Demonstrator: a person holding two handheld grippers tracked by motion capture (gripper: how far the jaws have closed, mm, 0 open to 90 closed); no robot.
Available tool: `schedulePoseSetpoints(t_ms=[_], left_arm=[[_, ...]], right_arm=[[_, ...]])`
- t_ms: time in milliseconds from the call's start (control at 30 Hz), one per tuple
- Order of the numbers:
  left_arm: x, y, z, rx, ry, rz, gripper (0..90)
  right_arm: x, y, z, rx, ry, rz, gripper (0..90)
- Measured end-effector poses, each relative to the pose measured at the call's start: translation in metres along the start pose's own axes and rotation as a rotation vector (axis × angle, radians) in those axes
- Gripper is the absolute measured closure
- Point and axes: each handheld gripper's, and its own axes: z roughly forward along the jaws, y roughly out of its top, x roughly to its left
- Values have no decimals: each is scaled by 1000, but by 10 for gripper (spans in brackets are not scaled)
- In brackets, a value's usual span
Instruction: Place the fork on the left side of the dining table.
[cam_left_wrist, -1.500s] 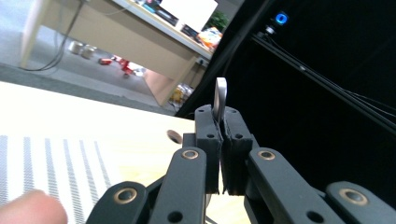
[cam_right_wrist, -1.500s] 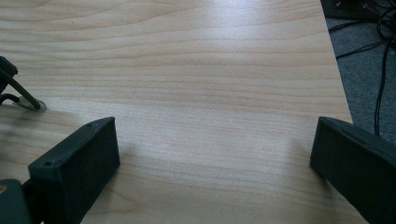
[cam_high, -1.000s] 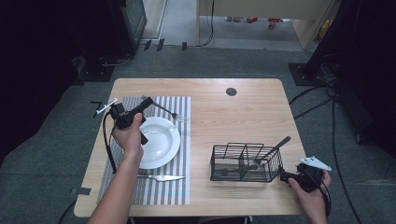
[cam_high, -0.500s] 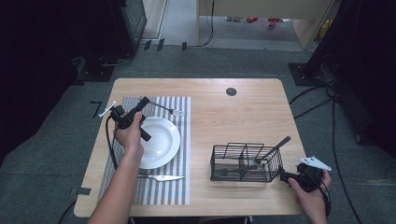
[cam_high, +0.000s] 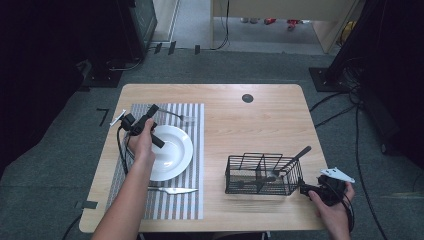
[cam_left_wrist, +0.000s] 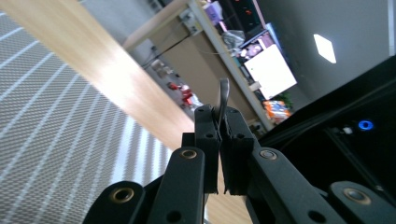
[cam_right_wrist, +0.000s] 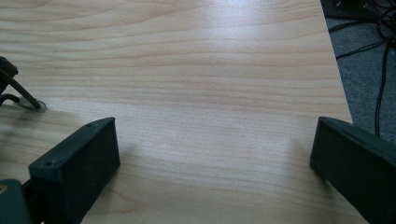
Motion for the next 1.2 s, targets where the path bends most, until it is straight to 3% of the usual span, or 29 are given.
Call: schedulePoseSetpoints(t_ms=[233,467,533,567,700,800,900,1067,1200], left_arm=[[7,-4,8,-24,30,-27,867],[10,-9,14,-4,53,-12,863],[10,-9,14,9,64,6,826],[8,-8,14,31,94,64,803],[5,-7,16,44,142,154,702],[4,-5,18,66,160,156,640],[3,-3,20,92,191,193,565],[5,-1,23,121,218,195,498],[8,2,25,132,261,240,414]], right_arm=[[0,0,0,-1,1,1,11],[0,0,0,-1,2,2,11],[0,0,0,-1,1,1,11],[0,0,0,-2,3,2,11],[0,0,0,-2,2,2,11],[0,0,0,-2,3,2,11],[0,0,0,-2,2,2,11],[0,0,0,-2,2,1,11],[-1,0,0,-2,3,3,11]])
